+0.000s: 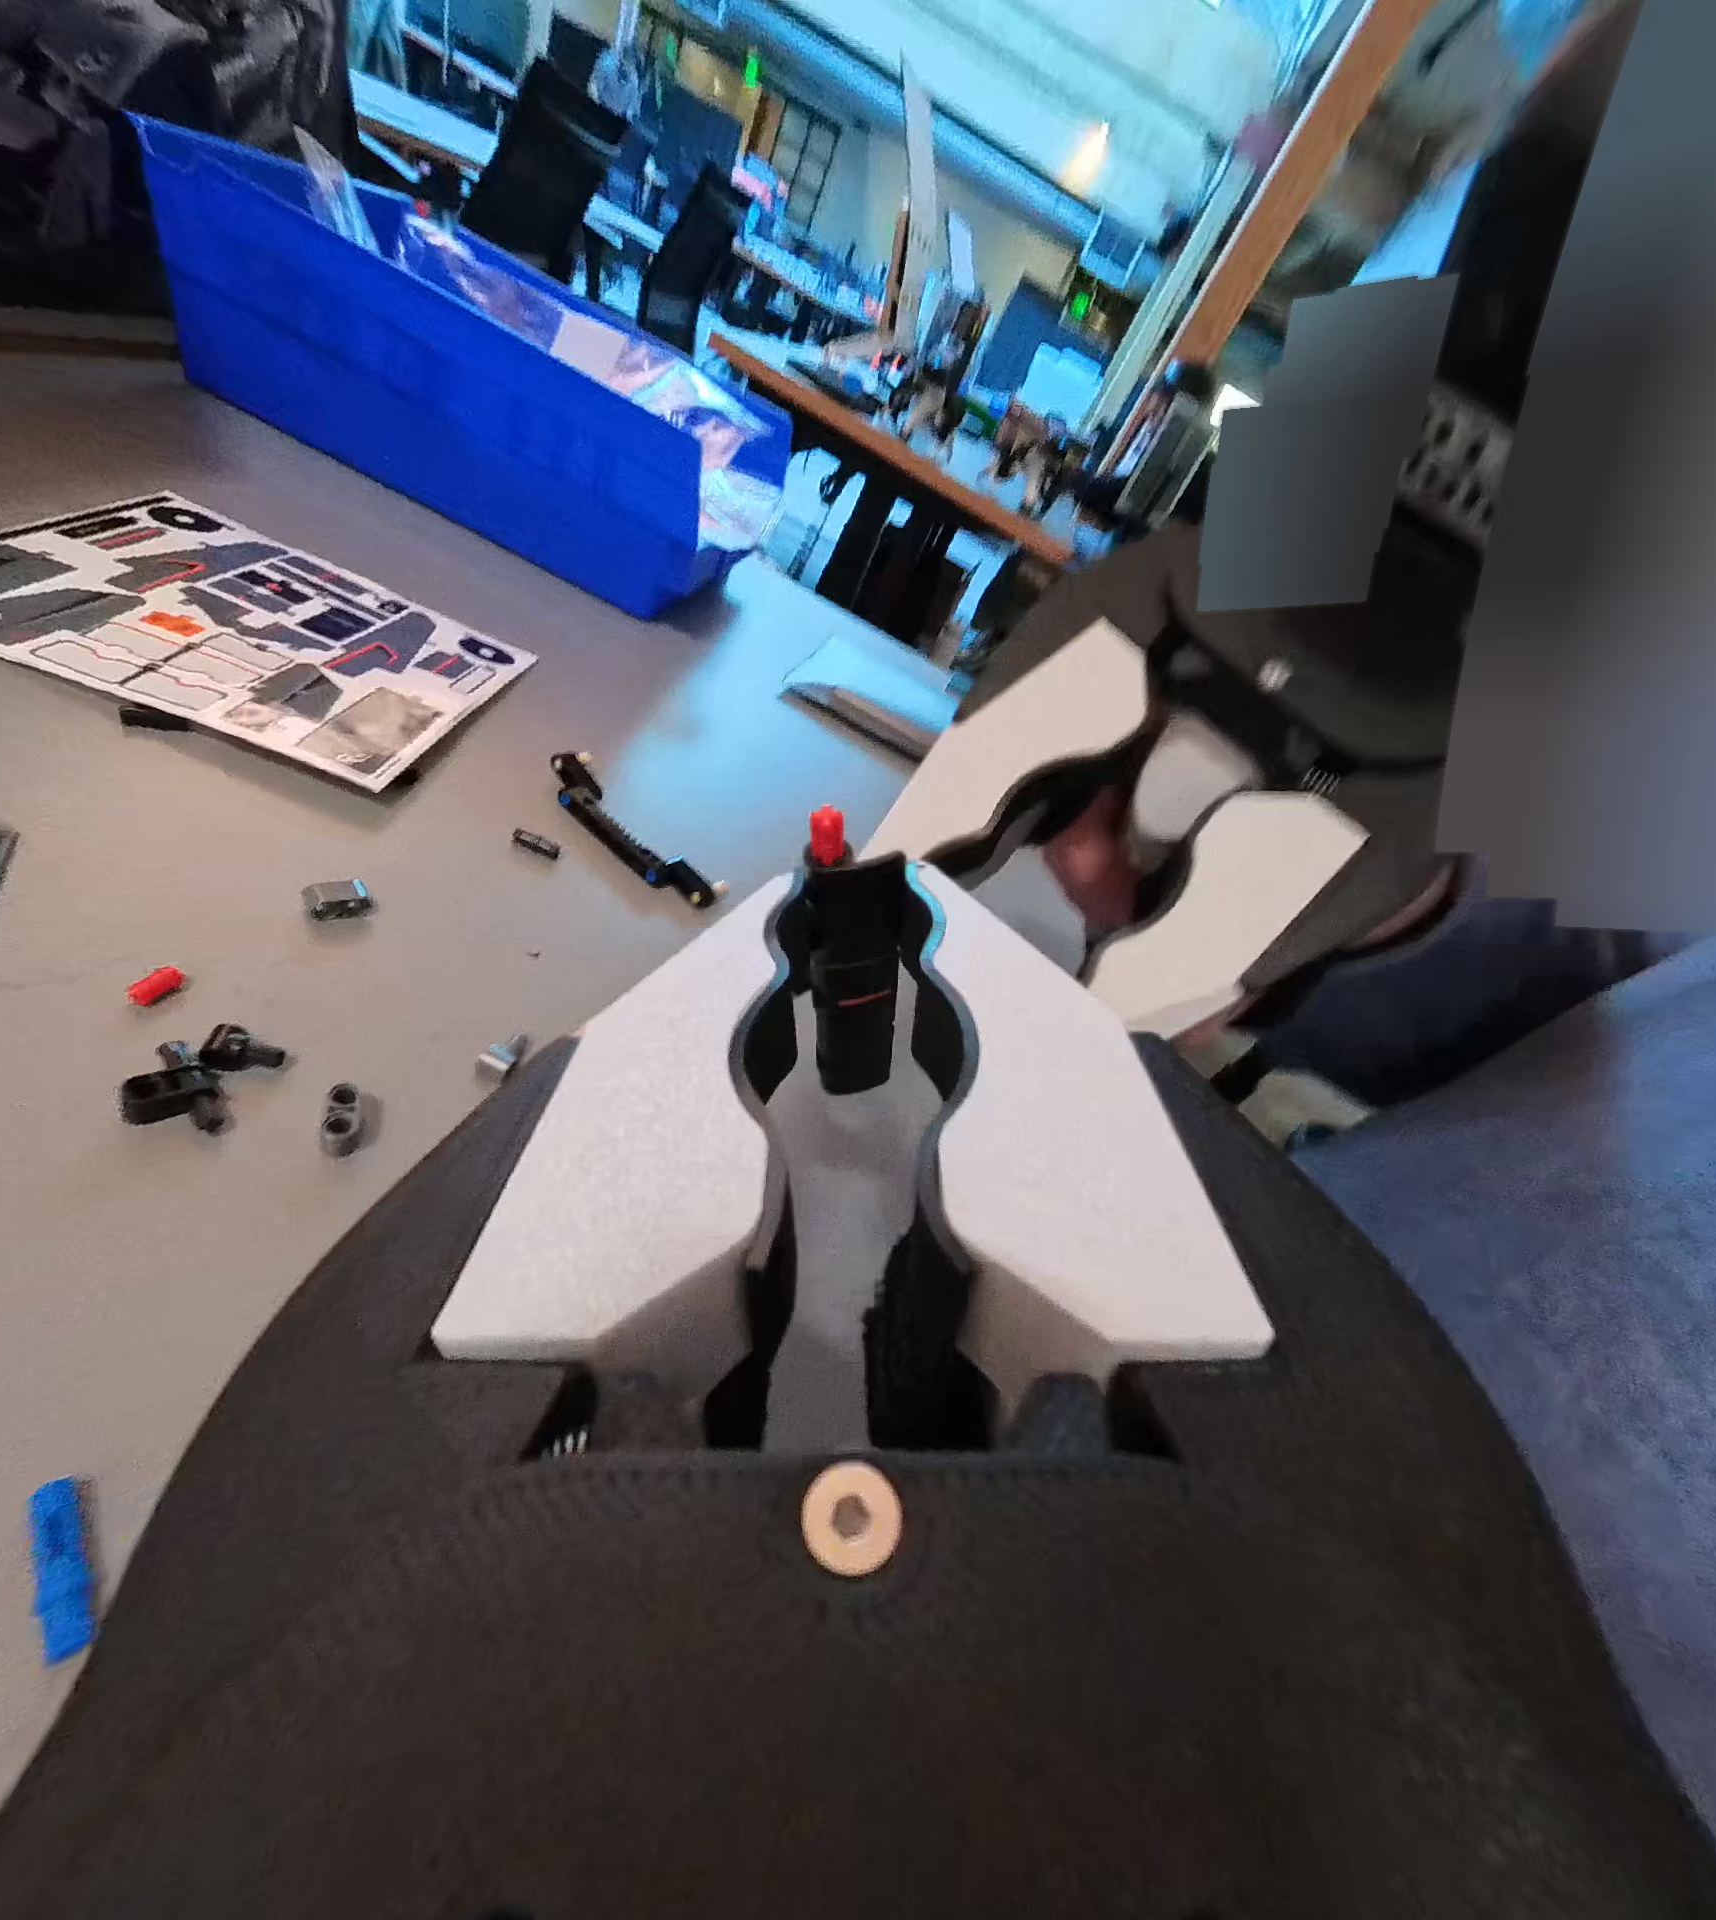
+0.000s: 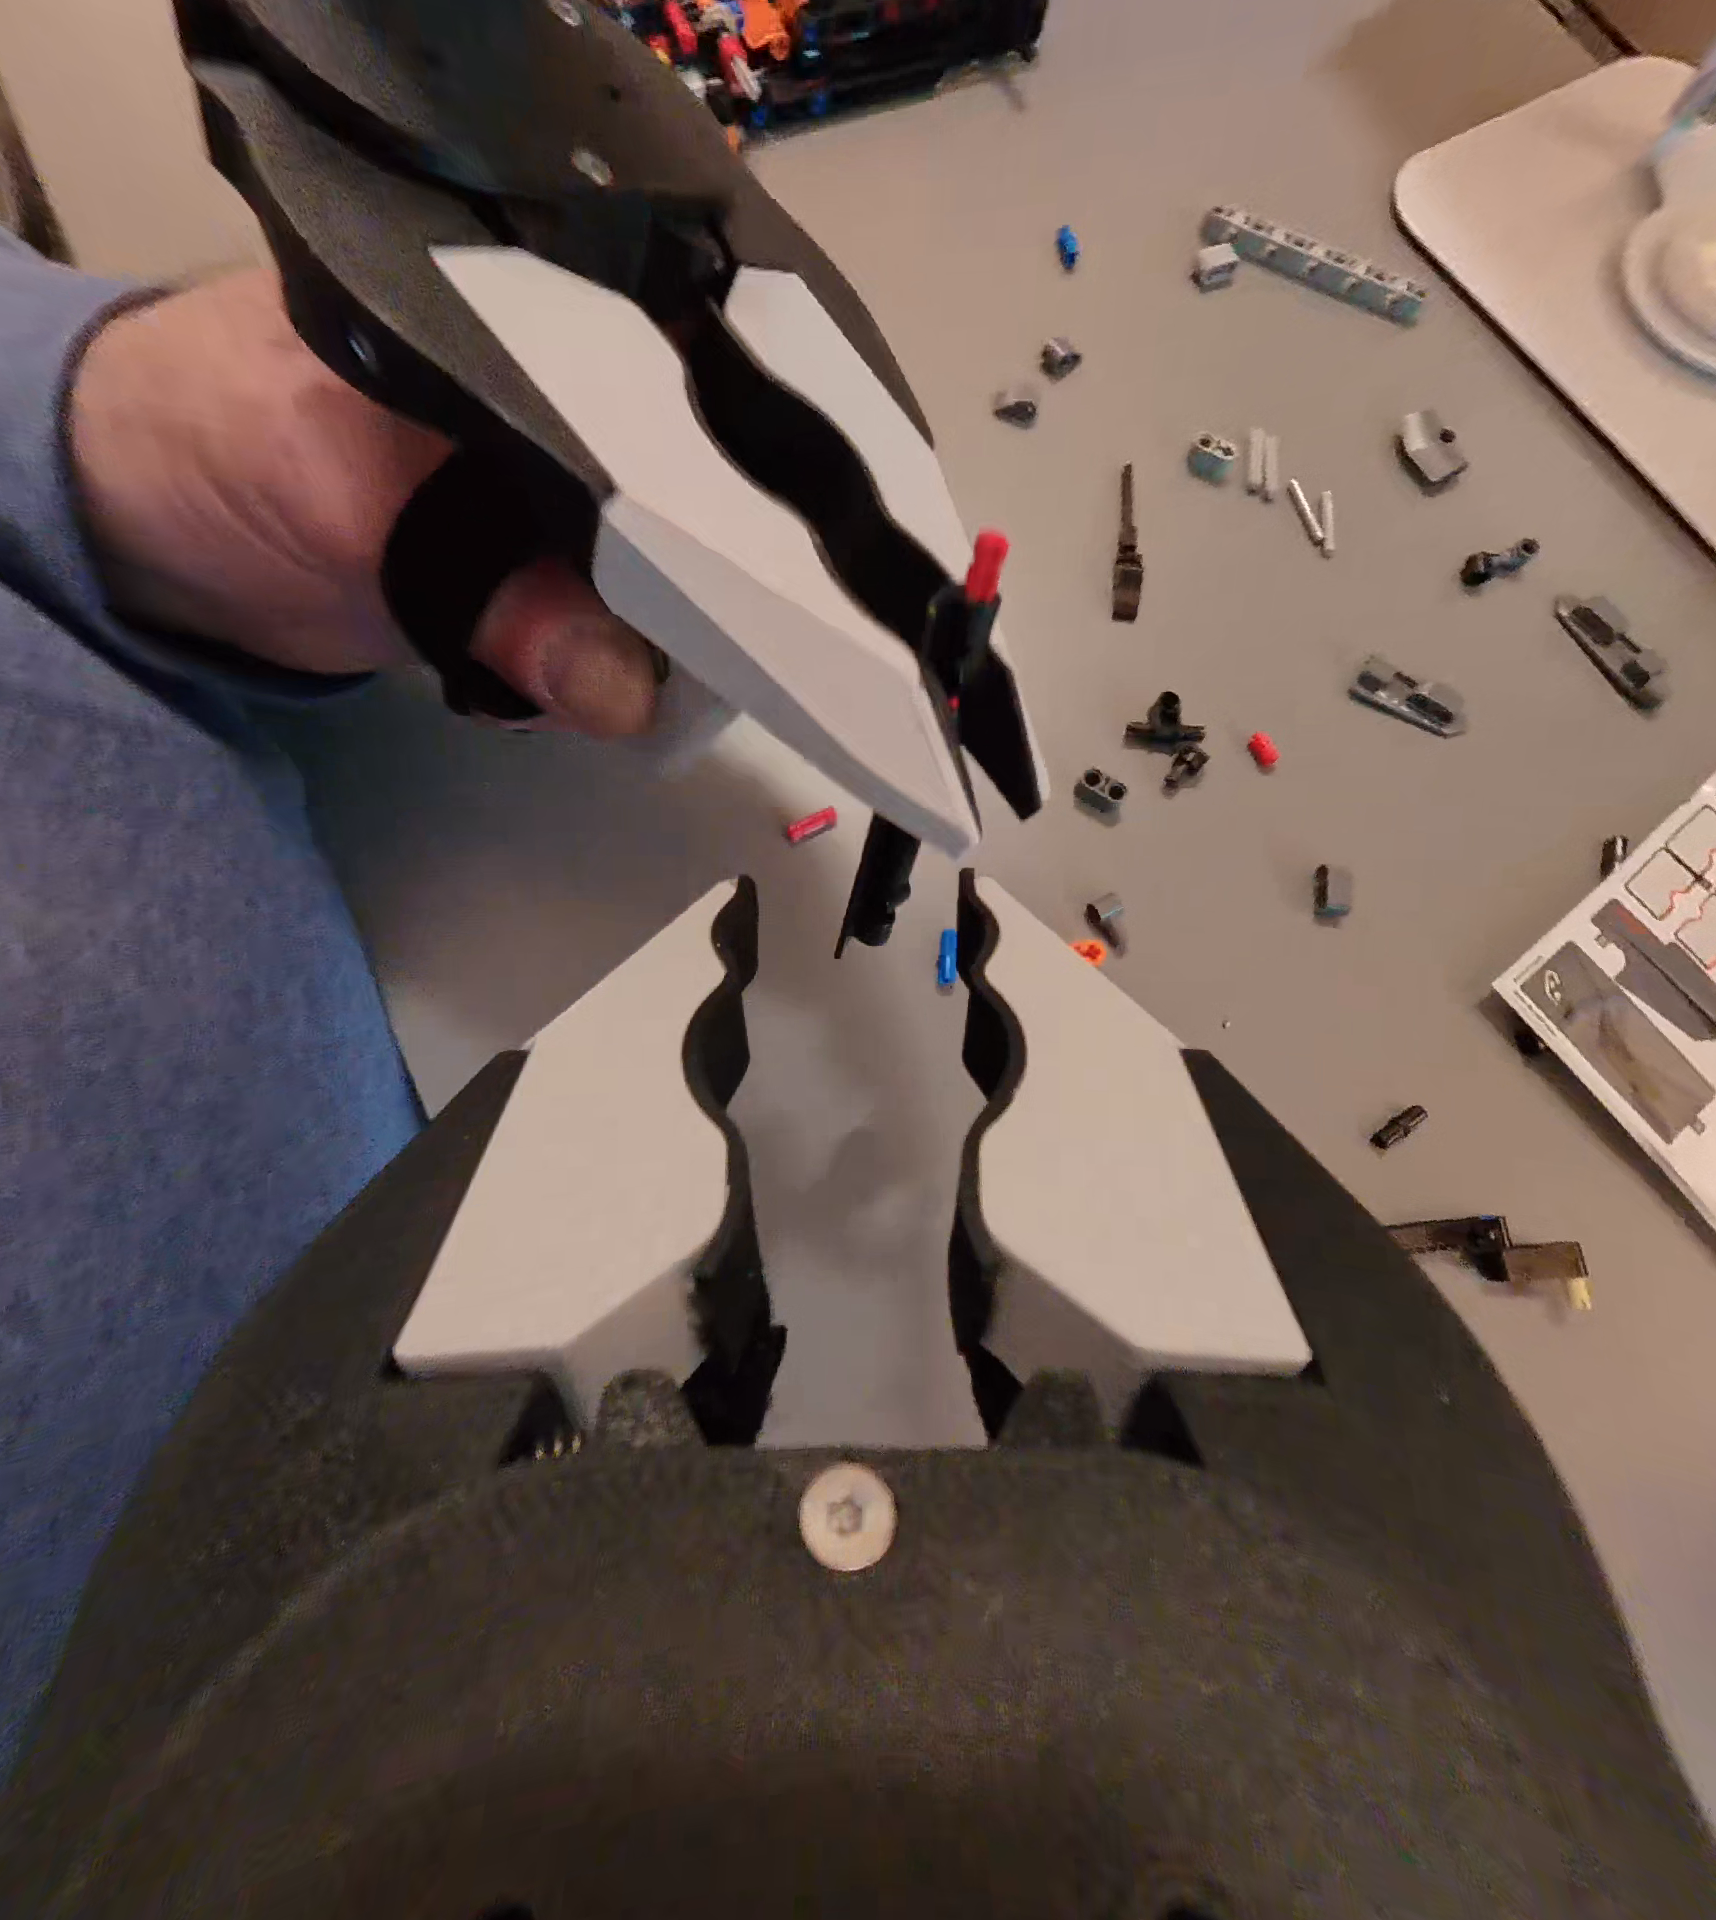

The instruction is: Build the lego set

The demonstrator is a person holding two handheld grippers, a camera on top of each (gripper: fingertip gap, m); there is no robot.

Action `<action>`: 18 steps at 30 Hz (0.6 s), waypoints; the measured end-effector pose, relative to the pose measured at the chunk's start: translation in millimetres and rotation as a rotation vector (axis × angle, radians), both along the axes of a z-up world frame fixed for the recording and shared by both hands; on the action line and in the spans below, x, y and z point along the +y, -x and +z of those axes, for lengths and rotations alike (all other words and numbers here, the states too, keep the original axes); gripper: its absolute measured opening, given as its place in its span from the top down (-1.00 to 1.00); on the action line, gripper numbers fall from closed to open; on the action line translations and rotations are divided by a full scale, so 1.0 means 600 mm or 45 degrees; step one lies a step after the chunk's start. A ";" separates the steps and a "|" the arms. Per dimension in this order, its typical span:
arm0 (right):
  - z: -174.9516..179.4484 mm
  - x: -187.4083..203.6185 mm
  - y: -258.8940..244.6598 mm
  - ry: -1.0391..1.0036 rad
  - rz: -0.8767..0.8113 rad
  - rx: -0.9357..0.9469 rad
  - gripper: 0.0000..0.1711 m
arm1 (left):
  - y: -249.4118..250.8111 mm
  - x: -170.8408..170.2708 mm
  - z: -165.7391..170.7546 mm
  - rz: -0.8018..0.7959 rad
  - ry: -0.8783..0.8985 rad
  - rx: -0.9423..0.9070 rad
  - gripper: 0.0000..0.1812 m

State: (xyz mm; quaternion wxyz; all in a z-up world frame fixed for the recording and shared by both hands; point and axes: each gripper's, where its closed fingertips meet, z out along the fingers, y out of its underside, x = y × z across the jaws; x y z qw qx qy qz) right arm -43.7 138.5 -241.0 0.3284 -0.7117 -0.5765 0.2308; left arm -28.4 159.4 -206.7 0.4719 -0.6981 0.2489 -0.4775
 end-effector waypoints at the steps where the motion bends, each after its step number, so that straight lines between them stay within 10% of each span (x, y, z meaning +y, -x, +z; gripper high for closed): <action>1: -0.003 0.000 0.003 -0.014 -0.005 0.001 0.56 | 0.003 0.001 0.009 0.007 0.021 -0.063 0.85; 11: 0.026 0.004 0.021 0.037 0.035 0.192 0.93 | 0.027 0.001 0.038 0.018 0.090 -0.292 0.75; 18: -0.009 -0.003 -0.001 0.184 0.204 -0.067 0.95 | 0.070 -0.010 0.030 0.113 -0.347 0.378 0.53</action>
